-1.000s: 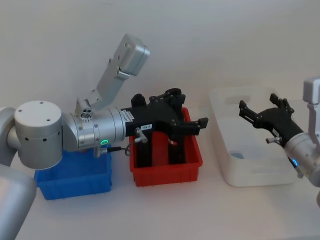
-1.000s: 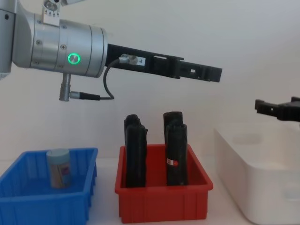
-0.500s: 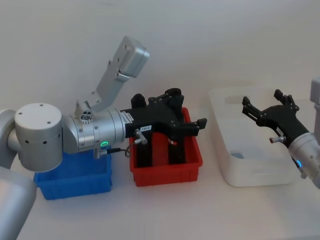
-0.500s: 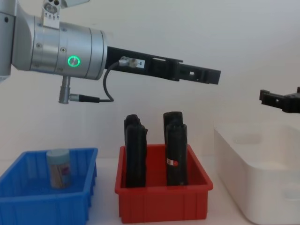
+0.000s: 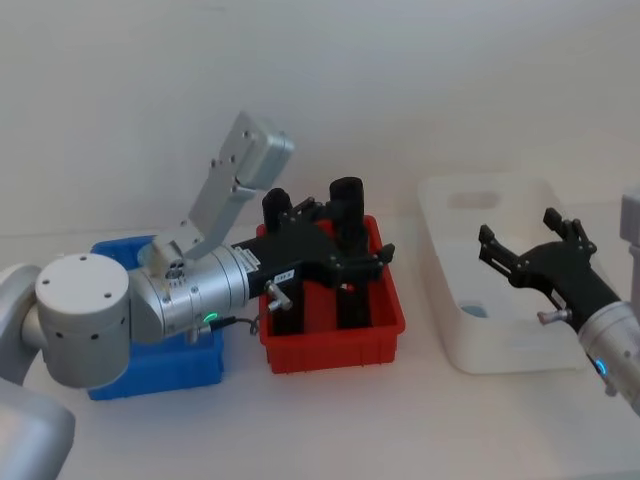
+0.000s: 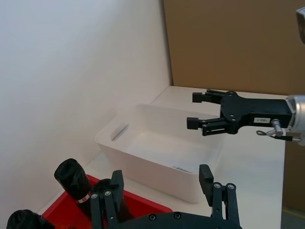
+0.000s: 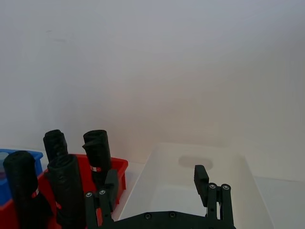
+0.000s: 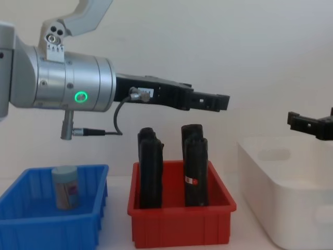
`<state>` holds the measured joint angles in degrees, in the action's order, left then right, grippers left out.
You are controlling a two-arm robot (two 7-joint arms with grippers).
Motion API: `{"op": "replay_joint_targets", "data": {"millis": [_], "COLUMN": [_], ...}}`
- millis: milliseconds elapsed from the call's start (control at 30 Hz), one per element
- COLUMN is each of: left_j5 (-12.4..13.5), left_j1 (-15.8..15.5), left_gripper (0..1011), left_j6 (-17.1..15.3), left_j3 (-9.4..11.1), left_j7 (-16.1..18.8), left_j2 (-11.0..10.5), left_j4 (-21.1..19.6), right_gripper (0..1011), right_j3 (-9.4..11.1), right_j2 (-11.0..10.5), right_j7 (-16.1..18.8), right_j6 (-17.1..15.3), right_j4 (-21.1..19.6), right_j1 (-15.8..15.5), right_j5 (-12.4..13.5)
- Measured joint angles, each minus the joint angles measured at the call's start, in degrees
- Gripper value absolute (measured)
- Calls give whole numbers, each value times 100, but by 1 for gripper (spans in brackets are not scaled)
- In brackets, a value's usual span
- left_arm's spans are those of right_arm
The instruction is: Pick the cotton swabs from the blue box and place them into the white box.
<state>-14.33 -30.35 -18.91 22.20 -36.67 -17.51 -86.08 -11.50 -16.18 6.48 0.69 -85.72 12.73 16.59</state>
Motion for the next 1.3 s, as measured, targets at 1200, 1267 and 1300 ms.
{"op": "replay_joint_targets", "data": {"millis": [1200,1267,1300], "left_j5": [215,227,227], "left_j1": [1259,1337,1337], "left_gripper": [1004,1004,1004], "left_j6": [1360,1441,1441], "left_j3": [292,310,310], "left_j7": [2704,2865,2865], "left_j2": [-332,-352,-352], "left_j4": [-535,-568,-568], "right_gripper": [1002,1002,1002], "right_j3": [-147,-144,-144], "right_j2": [-318,-316,-316], "right_j7": [-269,-269,-269], "right_j6": [-268,-268,-268], "right_j4": [-1551,-1552,-1552], "right_j1": [-1358,-1358,-1358], "right_j5": [-13,-13,-13]}}
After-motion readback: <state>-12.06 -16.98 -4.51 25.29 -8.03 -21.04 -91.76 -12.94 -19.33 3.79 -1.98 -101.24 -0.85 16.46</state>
